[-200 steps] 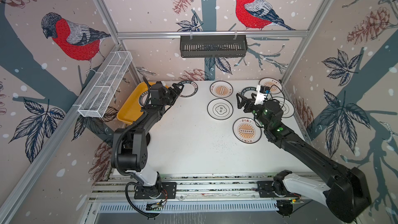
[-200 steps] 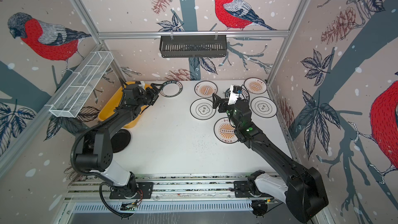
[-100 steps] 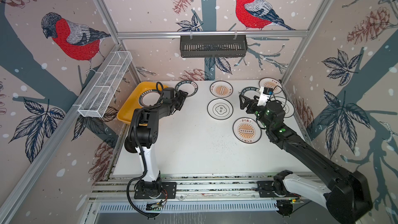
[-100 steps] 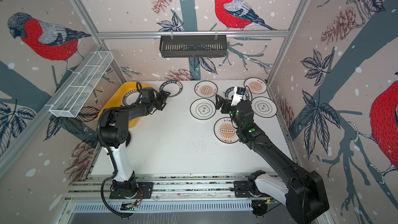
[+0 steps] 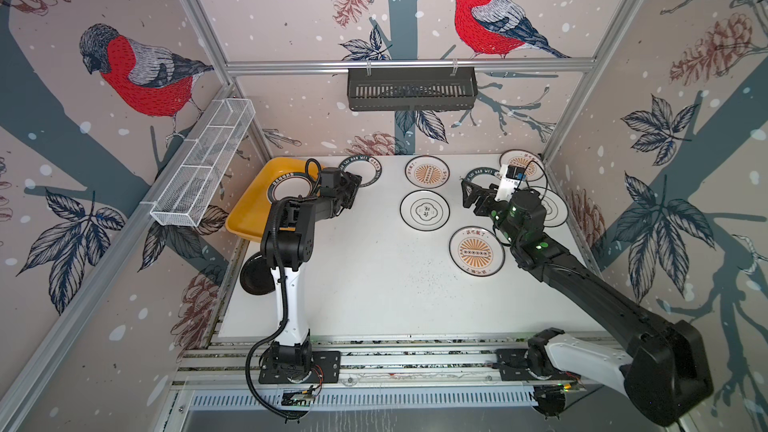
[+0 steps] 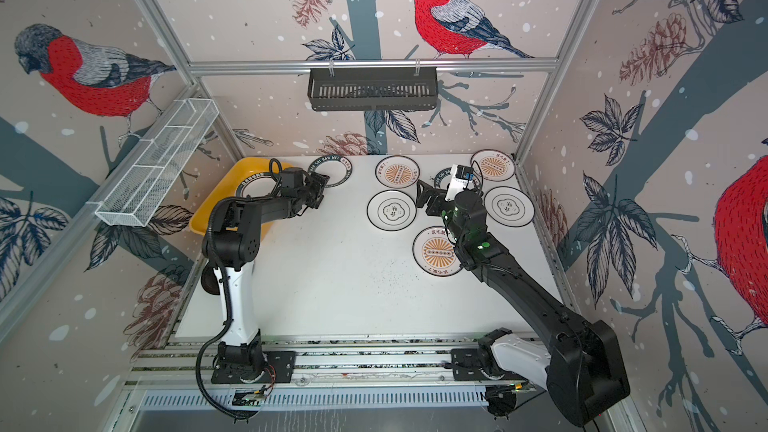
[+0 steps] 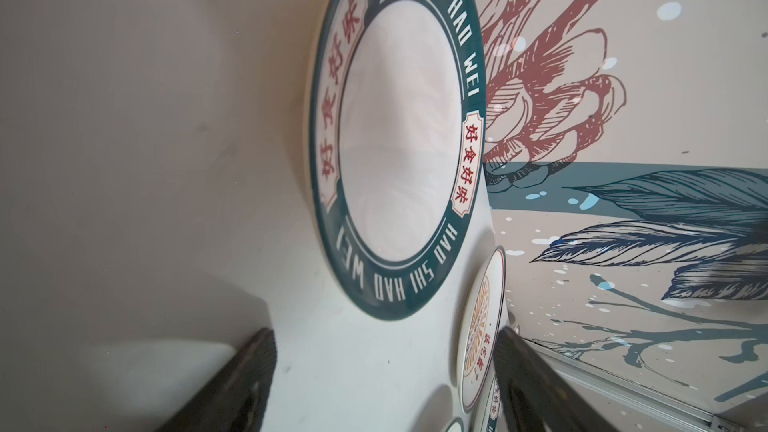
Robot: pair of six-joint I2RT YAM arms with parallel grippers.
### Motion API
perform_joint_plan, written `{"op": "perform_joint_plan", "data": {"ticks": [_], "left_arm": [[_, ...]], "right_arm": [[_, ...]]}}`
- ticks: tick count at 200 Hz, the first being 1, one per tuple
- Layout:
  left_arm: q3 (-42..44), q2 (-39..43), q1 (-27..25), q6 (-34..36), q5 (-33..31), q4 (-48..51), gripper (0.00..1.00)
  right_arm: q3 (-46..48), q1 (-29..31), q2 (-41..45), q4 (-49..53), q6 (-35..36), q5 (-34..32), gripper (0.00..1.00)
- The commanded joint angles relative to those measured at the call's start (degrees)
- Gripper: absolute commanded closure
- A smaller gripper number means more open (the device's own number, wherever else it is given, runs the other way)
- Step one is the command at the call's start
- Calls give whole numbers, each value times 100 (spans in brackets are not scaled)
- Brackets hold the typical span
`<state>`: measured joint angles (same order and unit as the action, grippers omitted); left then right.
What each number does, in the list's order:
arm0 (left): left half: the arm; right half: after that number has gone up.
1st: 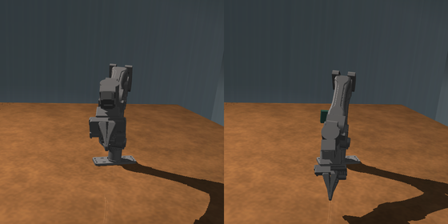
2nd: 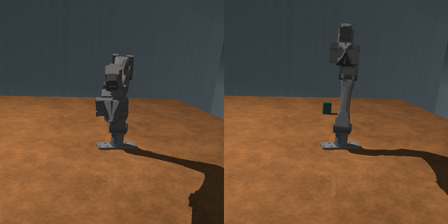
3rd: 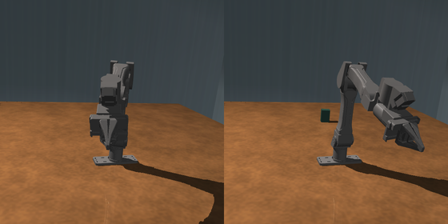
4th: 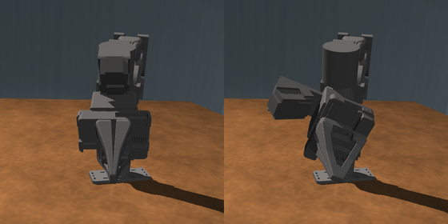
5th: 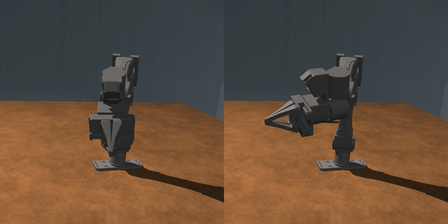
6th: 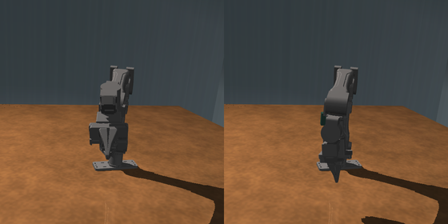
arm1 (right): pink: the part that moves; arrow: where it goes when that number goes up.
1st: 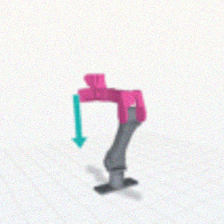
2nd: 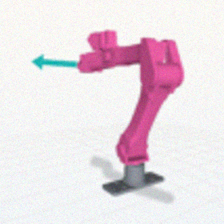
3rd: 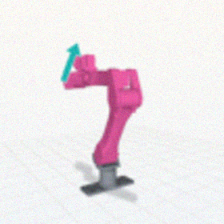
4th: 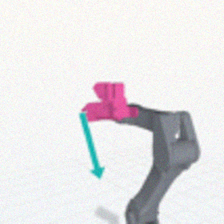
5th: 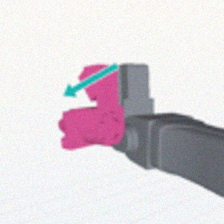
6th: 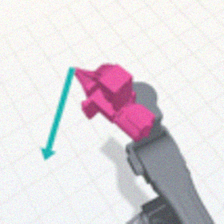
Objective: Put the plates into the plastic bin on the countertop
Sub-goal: 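Move the left gripper to the small HAO SHI HAO WEI plate and pinch its rim, then lift the HAO SHI HAO WEI plate with the left gripper over the yellow bin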
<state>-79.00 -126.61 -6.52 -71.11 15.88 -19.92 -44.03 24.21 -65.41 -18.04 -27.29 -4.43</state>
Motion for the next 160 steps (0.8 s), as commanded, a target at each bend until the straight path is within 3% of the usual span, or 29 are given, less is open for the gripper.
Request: {"op": "perform_joint_plan", "data": {"ticks": [1, 48, 76, 124, 160], "left_arm": [[-425, -310, 2, 46, -297, 524, 20], [-880, -843, 2, -207, -401, 768, 38], [-821, -919, 2, -396, -455, 633, 60], [-830, -892, 2, -410, -485, 489, 88], [-808, -716, -71, -335, -573, 462, 95]], "right_arm": [[-64, -26, -39, -39, -51, 40, 1], [-159, -56, -108, 99, -11, -85, 0], [-190, -52, -193, 54, -13, -181, 1], [-255, -53, -324, 91, -90, -129, 1], [-242, -49, -297, 96, -105, -209, 1]]}}
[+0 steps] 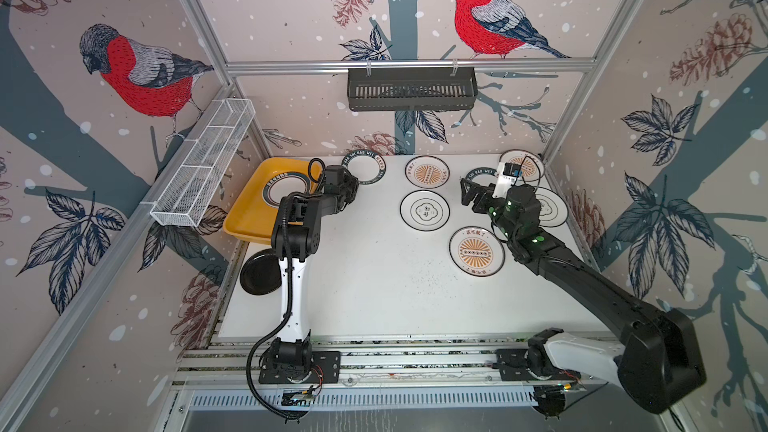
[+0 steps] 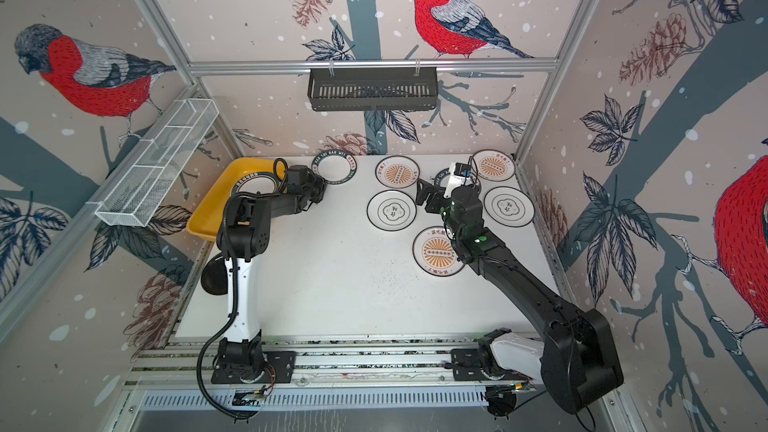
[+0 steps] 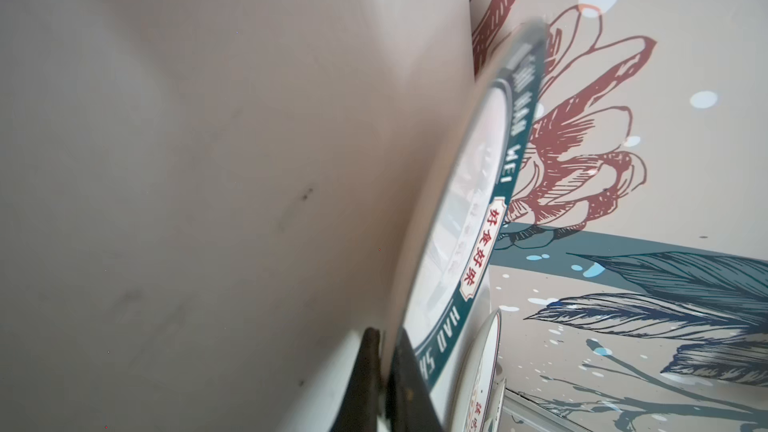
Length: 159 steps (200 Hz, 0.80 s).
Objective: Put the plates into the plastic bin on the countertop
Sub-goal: 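Lift the HAO SHI HAO WEI plate with the left gripper over the yellow bin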
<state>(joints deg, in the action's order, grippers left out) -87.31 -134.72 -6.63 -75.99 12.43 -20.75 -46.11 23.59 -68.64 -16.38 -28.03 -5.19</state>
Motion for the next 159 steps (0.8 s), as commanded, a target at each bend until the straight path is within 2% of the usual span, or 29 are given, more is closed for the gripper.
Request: {"op": "perform_joint_plan", "data": {"ticks": [1, 13, 33, 75, 134, 159], "left_arm": [[17, 99, -63, 167, -239, 559, 95], [-56, 176, -93, 309, -363, 737, 96], [17, 288, -109, 257, -179, 581, 100], [619, 883, -136, 187, 17, 55, 100], [2083, 2209, -128, 297, 345, -635, 100], [2637, 2704, 29, 180, 582, -964, 100]], "right_arm": [[-32, 13, 31, -73, -33, -136, 1], [-10, 8, 18, -84, -67, -191, 1], [-3, 11, -2, -75, -147, -189, 0], [109, 89, 77, -74, -314, -261, 1], [215, 551, 375, 116, -381, -632, 1], [216, 821, 462, 186, -388, -852, 0]]}}
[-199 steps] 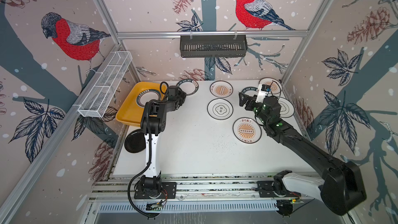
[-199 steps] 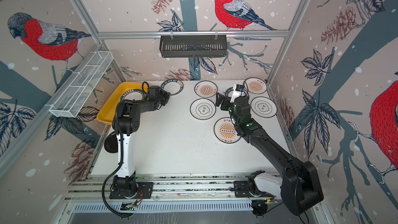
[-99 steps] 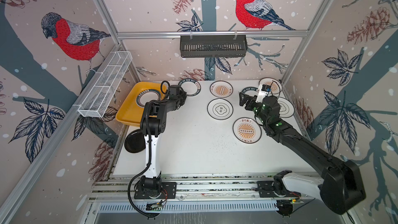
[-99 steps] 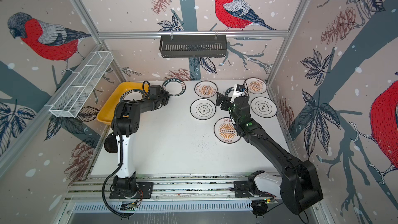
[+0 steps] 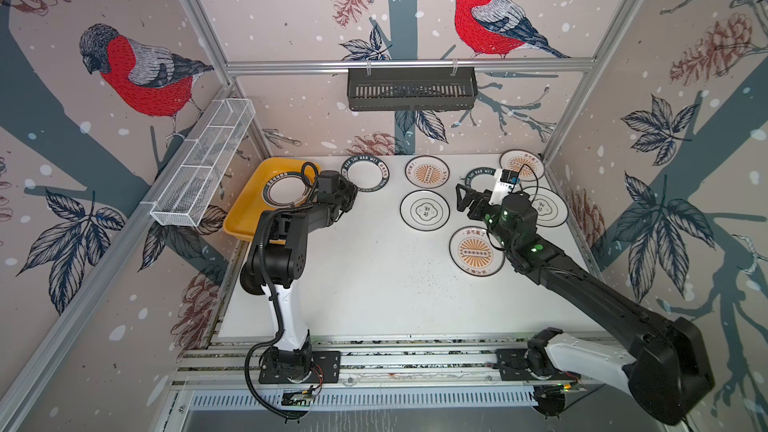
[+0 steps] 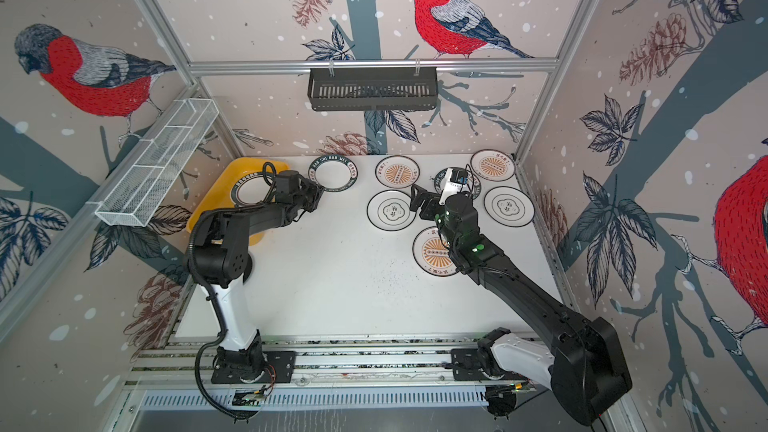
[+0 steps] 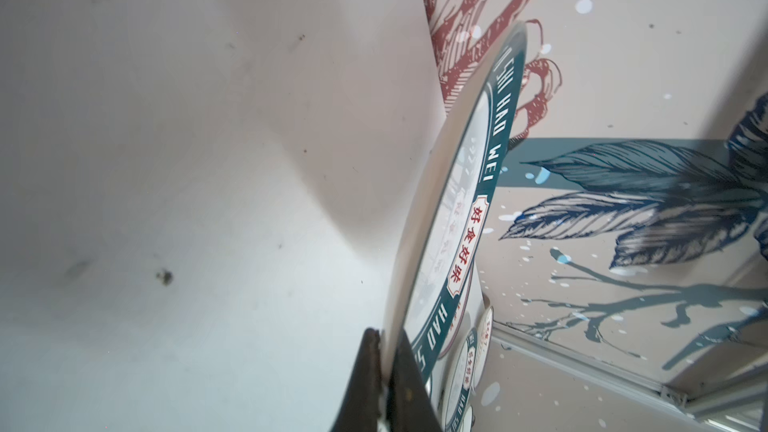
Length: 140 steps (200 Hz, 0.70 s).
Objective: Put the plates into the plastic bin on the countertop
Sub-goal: 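Lift the HAO SHI HAO WEI plate with the left gripper over the yellow bin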
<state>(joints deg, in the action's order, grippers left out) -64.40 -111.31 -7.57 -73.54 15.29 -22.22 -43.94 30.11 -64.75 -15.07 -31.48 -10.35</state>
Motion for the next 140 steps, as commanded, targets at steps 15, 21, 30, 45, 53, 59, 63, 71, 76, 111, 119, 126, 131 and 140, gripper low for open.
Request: {"op": "perform_joint_plan", "data": {"ticks": [15, 21, 30, 45, 53, 59, 63, 71, 76, 111, 119, 126, 131, 140], "left_arm": [[685, 618, 282, -227, 465, -1109, 100], [849, 709, 345, -290, 555, -1213, 100], [1042, 840, 423, -374, 658, -1349, 100], [1304, 1088, 533, -435, 750, -1459, 100], [1407, 1204, 618, -434, 801, -1453, 100], [1499, 1288, 689, -421, 832, -1453, 100], [1551, 1350, 744, -411, 850, -1444, 100], [1653, 1462, 846, -368, 872, -1401, 100], [1701, 1525, 911, -342, 885, -1360, 100], [2008, 1893, 1480, -261, 1068, -1257, 100], [2043, 1965, 1607, -227, 1085, -1205, 100], [2065, 2019, 1717, -199, 1111, -1152, 100], [2078, 2053, 1796, -167, 1132, -1141, 100], [2062, 2090, 1947, -114, 1177, -1045, 100]], "right_arm": [[2, 336, 112, 59, -27, -480, 1], [-9, 395, 123, 57, -27, -541, 1], [-24, 479, 137, 70, -25, -626, 1], [-74, 609, 145, 91, -10, -788, 1], [-90, 689, 161, 99, -14, -884, 1], [-90, 749, 170, 92, -11, -972, 0], [-96, 777, 170, 93, -22, -1013, 1], [-91, 840, 172, 94, -43, -1079, 0], [-96, 871, 159, 87, -57, -1111, 1], [-153, 1031, 2, 47, -131, -1222, 1], [-197, 1072, -65, 30, -130, -1233, 0], [-240, 1105, -118, 2, -123, -1247, 1], [-273, 1130, -160, -15, -114, -1259, 1], [-324, 1167, -230, -45, -91, -1268, 1]]}}
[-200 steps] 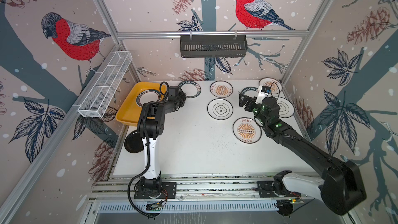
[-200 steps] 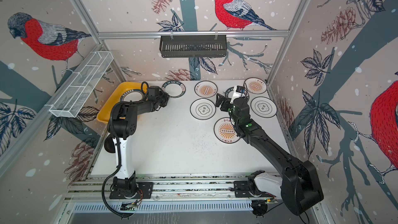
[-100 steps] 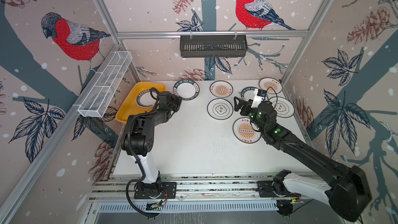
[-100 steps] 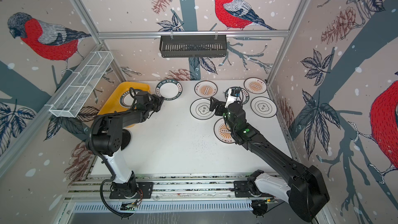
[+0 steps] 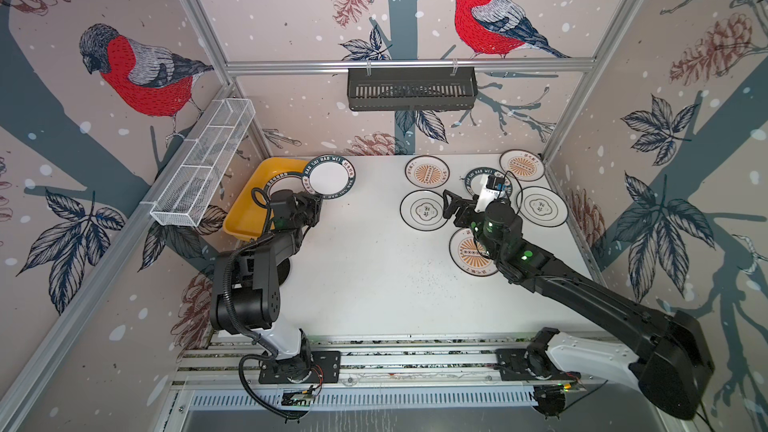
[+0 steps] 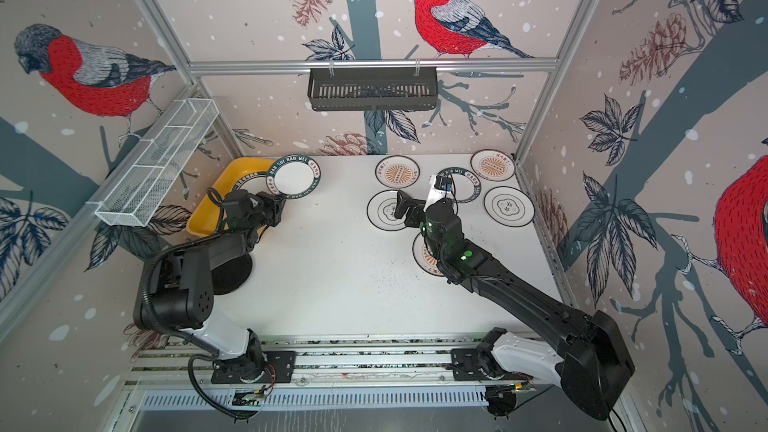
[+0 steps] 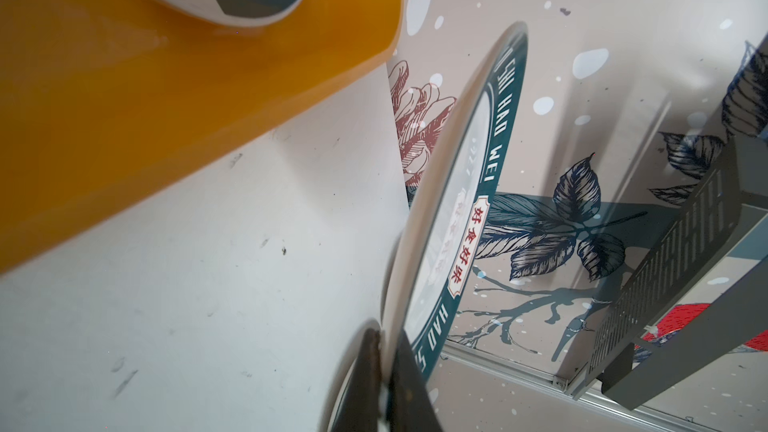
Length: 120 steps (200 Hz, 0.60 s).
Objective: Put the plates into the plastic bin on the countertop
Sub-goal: 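Lift the HAO SHI HAO WEI plate with the left gripper over the yellow bin, then lower the HAO SHI HAO WEI plate into the bin and open the left gripper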
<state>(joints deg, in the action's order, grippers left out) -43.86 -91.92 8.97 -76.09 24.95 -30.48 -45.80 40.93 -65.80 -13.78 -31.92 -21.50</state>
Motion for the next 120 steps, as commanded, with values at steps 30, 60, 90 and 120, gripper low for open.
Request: {"op": "perform_joint_plan", "data": {"ticks": [30, 60, 90, 120], "left_arm": [[-21, 168, 814, 265, 388, -129, 100], [-223, -34, 1209, 572, 615, 139, 100], [-368, -309, 1567, 730, 631, 250, 100], [-673, -748, 1728, 915, 712, 372, 100]], "right_arm": [[-310, 194, -324, -199, 35, -164, 0], [-420, 278, -434, -167, 69, -220, 1], [-430, 350, -425, -127, 78, -348, 0], [-432, 381, -417, -107, 75, -473, 0]]}}
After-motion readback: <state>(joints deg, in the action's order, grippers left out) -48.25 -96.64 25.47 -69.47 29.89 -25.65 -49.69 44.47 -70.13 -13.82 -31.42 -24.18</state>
